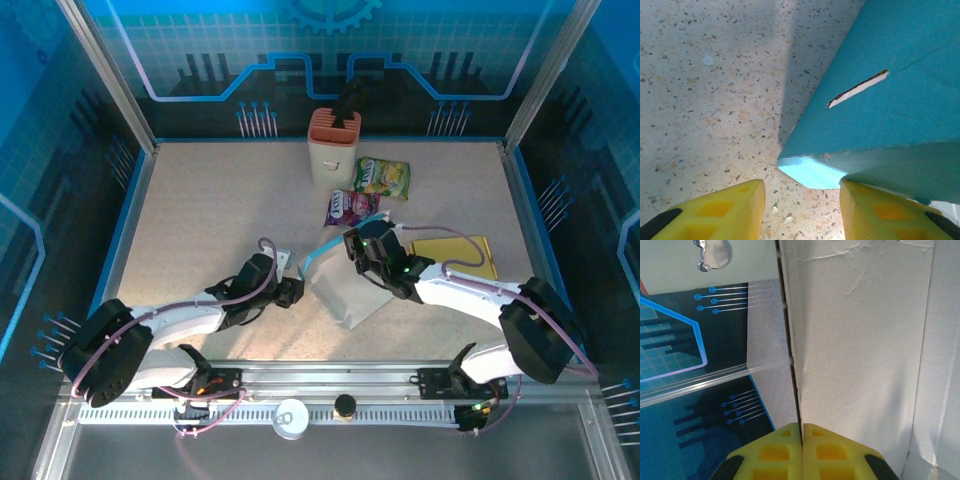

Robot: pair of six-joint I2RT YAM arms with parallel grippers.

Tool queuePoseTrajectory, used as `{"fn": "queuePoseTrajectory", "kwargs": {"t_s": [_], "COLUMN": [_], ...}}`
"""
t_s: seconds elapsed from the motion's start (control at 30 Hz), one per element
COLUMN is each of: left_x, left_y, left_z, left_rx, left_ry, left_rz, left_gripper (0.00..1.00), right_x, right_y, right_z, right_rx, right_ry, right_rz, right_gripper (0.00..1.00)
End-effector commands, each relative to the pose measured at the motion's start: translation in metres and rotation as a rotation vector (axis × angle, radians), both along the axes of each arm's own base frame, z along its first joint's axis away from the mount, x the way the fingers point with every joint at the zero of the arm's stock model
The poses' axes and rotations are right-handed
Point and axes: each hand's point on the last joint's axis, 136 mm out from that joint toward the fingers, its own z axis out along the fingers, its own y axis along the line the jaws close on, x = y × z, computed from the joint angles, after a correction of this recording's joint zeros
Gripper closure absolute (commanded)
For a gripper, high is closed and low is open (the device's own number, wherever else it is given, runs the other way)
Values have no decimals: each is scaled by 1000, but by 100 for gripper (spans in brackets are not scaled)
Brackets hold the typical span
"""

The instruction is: Fold the paper box

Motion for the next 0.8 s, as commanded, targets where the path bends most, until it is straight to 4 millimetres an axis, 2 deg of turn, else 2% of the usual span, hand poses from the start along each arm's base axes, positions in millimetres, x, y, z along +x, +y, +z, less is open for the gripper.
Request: {"fn": "queuePoseTrajectory", "kwargs": {"t_s": [0.0, 0.23, 0.53, 0.77], "left_x": [2, 4, 5, 2], "left_y": [0, -1, -17, -28], "left_z": [-3, -3, 16, 26], "left_rx": [46, 85, 130, 119], "left_ry": [-38, -63, -194, -248], "left_rz": [-27, -61, -146, -200], "left_gripper": [56, 59, 60, 67], "right_x": [-13, -14, -12, -9], "right_y": [-2, -5, -6, 0], "right_z": [-36, -32, -31, -34], "right_rx": [-60, -63, -50, -39], "right_ry": [76, 70, 71, 59], "right_rz": [14, 19, 38, 68], "right_gripper": [100, 100, 100, 100]}}
